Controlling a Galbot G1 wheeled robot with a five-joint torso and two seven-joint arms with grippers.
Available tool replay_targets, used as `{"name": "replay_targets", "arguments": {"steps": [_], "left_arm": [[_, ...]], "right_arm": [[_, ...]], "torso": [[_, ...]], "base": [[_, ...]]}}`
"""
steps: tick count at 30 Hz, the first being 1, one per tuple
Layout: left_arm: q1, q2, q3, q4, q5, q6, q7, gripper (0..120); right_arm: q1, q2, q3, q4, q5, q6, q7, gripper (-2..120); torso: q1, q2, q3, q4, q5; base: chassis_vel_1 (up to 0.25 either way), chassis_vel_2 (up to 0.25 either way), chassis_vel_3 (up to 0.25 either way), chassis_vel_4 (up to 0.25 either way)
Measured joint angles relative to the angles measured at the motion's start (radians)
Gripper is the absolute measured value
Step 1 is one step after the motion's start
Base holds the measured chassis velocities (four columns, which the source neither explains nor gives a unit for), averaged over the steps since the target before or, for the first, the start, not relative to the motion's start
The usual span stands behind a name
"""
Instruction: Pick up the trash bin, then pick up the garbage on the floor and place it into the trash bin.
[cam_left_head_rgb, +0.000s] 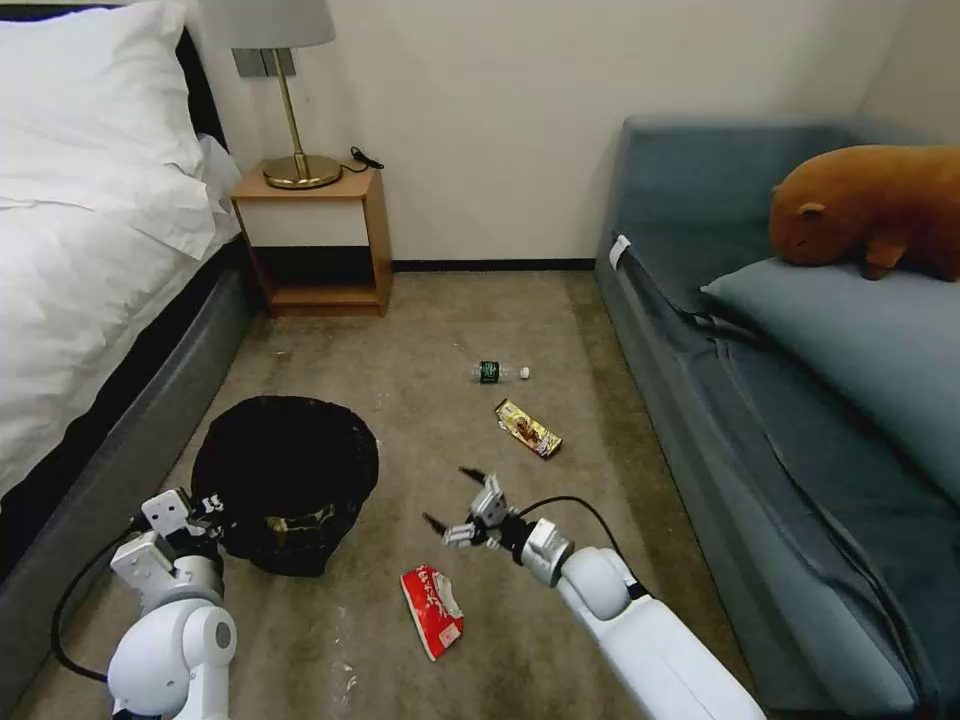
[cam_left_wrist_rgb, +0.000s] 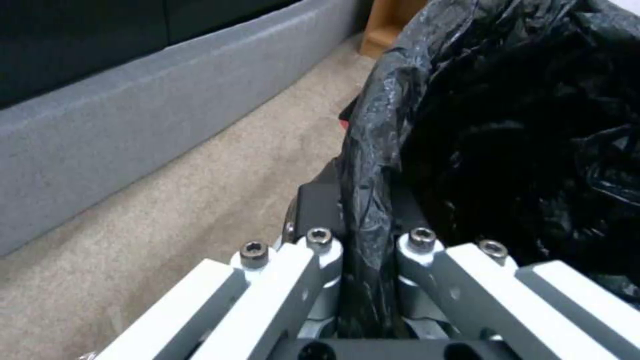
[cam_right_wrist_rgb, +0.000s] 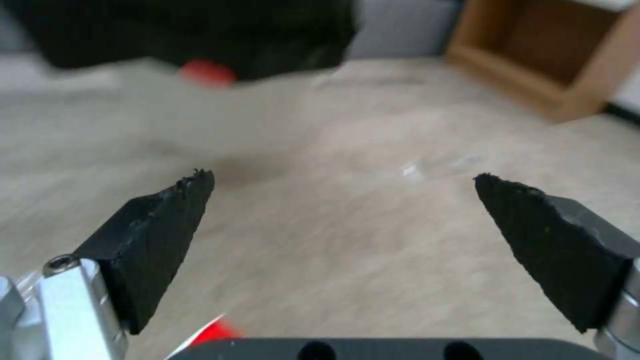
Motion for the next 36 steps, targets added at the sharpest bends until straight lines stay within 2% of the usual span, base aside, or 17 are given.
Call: {"name": "replay_targets", "arguments": {"steps": [12, 36], "left_arm": [[0.012, -0.005, -0.016, -0.003, -0.013, -0.028, 0.006, 4], [0.021, -0.017, -0.012, 0.001, -0.007, -0.043, 0.010, 4]], "right_arm": [[0.038, 0.055, -0.053, -0.236, -0.060, 0.031, -0.099, 100], [0.108, 0.082, -0.024, -0.445, -0.103, 0.044, -0.176, 100]], "torso": [[0.000, 0.000, 0.000, 0.0000, 0.0001], [0.000, 0.000, 0.000, 0.0000, 0.0001]], "base": [[0.000, 0.000, 0.000, 0.000], [0.000, 0.000, 0.000, 0.000]]}}
